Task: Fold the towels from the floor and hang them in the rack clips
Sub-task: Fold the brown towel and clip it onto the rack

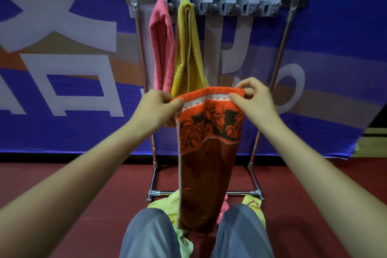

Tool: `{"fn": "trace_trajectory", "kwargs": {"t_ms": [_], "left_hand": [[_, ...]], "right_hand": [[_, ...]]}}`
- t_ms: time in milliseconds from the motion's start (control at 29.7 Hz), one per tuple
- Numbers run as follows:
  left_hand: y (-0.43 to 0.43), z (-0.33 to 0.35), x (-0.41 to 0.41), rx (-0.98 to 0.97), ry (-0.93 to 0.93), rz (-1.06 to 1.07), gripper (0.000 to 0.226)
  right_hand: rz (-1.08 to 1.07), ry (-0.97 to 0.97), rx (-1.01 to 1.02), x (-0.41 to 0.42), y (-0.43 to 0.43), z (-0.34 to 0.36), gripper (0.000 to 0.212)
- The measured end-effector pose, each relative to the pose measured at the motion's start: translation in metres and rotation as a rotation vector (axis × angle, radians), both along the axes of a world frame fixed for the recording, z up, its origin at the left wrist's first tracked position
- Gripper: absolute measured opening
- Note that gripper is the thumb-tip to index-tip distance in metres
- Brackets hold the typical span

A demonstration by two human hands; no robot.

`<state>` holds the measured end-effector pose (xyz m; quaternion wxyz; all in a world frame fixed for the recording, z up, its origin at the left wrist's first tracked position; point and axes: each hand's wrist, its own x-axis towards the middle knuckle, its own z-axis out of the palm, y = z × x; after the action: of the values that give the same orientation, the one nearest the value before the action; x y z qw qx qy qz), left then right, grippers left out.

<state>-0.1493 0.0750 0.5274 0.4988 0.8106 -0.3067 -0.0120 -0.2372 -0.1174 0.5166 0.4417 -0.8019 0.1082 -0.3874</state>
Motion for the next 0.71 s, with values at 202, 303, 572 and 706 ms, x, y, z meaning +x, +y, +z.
{"fn": "trace_trajectory", "kwargs": {"t_ms": [202, 303, 572, 706], "left_hand": [[-0.017, -0.024, -0.010, 0.043, -0.106, 0.015, 0.035], [-0.022, -0.032, -0.013, 0.025, -0.085, -0.016, 0.041], [-0.013, -0.044, -0.014, 0.146, -0.054, -0.199, 0.019], [-0.004, -0.038, -0.007, 0.165, -0.105, -0.285, 0.011]], "right_hand": [[0.126, 0.028, 0.145, -0.002, 0.037, -0.028, 0.031], [0.243, 0.043, 0.203, 0.000, 0.056, -0.035, 0.032], [0.479, 0.112, 0.180, -0.008, 0.060, -0.050, 0.046], [0.493, 0.055, 0.202, -0.012, 0.056, -0.052, 0.051]]}}
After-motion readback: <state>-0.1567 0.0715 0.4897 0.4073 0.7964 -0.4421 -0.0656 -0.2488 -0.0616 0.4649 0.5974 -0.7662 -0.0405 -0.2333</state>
